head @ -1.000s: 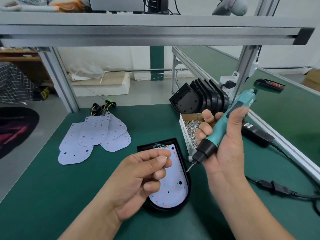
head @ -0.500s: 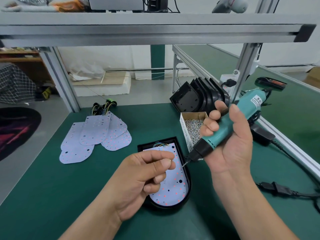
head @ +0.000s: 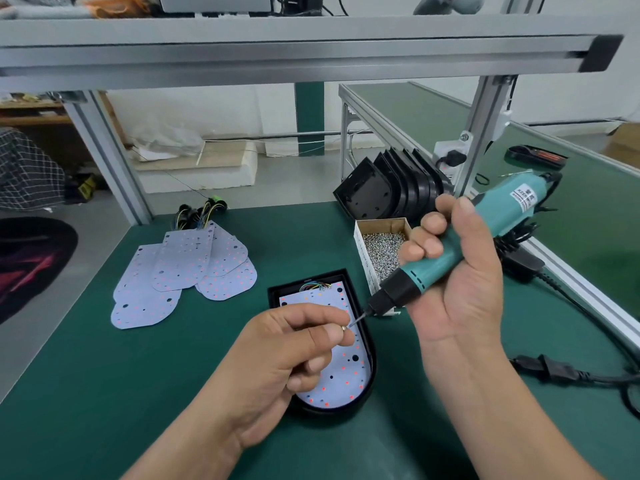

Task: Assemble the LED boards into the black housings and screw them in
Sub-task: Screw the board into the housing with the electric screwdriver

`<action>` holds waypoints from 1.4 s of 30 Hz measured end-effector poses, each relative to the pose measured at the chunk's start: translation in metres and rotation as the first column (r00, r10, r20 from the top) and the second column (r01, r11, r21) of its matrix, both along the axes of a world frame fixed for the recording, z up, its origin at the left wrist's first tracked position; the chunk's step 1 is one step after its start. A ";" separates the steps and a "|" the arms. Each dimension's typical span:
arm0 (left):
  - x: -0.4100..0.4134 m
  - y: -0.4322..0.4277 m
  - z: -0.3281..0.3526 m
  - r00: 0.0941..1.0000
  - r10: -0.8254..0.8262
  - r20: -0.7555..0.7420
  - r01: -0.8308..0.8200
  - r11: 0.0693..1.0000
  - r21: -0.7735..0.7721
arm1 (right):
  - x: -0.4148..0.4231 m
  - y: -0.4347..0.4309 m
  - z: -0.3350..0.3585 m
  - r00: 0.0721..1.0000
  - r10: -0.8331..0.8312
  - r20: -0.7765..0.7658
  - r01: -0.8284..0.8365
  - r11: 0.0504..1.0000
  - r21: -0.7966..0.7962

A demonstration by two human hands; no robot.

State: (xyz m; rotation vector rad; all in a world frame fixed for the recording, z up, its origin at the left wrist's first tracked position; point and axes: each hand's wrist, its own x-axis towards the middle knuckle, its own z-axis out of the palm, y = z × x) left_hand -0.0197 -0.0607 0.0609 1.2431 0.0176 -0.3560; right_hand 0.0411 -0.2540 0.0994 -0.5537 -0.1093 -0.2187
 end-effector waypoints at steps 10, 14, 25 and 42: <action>0.000 -0.001 0.001 1.000 0.013 -0.012 -0.013 1.000 -0.018 | 0.000 0.003 -0.002 1.000 0.002 -0.003 -0.002 0.999 0.036; 0.000 -0.001 0.001 1.000 0.018 -0.018 -0.019 1.000 -0.020 | -0.001 0.004 -0.002 1.000 0.004 0.006 -0.004 1.000 0.023; 0.000 -0.003 0.000 0.999 0.037 -0.032 -0.038 0.999 -0.035 | 0.000 0.004 -0.004 1.000 0.011 0.012 -0.012 1.000 0.023; -0.001 -0.005 -0.001 0.983 0.147 0.111 -0.164 0.972 0.166 | -0.001 0.013 -0.007 0.990 -0.132 -0.058 0.127 0.989 -0.078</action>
